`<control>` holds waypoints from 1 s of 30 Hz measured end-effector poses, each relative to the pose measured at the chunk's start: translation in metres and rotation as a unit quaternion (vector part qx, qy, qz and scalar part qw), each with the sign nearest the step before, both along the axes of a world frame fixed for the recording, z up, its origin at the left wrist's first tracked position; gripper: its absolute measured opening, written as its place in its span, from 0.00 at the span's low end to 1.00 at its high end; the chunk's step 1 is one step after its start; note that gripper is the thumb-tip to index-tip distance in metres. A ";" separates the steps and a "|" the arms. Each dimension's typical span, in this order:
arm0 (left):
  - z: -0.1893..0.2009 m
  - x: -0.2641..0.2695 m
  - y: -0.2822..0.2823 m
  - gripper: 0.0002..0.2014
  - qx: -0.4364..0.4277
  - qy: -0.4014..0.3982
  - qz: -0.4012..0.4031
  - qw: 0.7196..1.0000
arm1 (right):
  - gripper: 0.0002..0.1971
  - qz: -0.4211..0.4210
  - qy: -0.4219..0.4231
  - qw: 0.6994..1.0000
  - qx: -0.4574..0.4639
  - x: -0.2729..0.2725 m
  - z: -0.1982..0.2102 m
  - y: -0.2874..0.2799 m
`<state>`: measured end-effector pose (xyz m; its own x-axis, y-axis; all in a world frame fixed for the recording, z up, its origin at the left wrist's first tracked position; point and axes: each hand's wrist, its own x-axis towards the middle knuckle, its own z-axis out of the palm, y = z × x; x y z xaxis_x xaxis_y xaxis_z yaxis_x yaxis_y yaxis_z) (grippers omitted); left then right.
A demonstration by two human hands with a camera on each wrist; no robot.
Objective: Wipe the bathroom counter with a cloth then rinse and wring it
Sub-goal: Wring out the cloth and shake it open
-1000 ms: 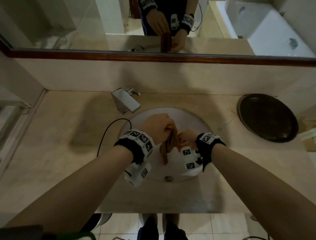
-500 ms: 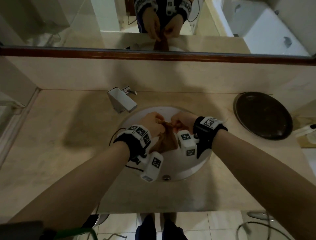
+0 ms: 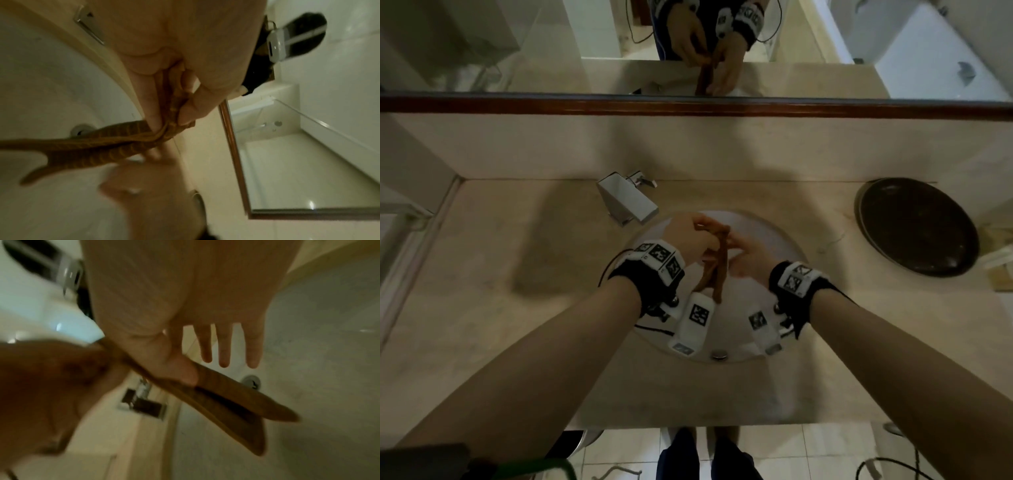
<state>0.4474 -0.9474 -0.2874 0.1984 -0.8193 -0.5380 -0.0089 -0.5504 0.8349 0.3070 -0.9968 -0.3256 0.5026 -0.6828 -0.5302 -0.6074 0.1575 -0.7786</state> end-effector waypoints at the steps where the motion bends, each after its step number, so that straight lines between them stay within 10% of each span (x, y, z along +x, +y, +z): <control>1: 0.003 0.000 -0.001 0.12 -0.007 0.038 0.025 0.999 | 0.22 0.051 0.026 0.998 0.002 0.001 -0.007 0.008; 9: 0.002 0.033 0.011 0.17 -0.054 0.245 0.218 0.943 | 0.07 -0.141 -0.062 0.984 0.089 0.013 -0.028 0.015; 13: -0.035 0.044 0.023 0.17 -0.002 0.217 0.269 0.938 | 0.05 -0.276 -0.123 0.943 0.138 0.008 -0.020 0.004; 16: -0.064 0.041 0.030 0.13 0.083 -0.019 0.120 0.989 | 0.08 -0.284 -0.170 0.931 0.152 0.007 -0.012 0.000; 21: -0.085 0.010 0.020 0.56 -0.032 -0.139 -0.095 0.985 | 0.10 -0.283 -0.217 0.911 0.208 0.014 -0.007 -0.003; 26: -0.077 -0.004 0.006 0.26 0.000 -0.200 -0.083 0.976 | 0.15 -0.301 -0.243 0.885 0.260 0.014 -0.005 -0.007; 30: -0.072 0.000 -0.001 0.06 0.034 -0.205 -0.129 0.970 | 0.20 -0.109 0.002 0.993 -0.041 0.001 -0.002 -0.015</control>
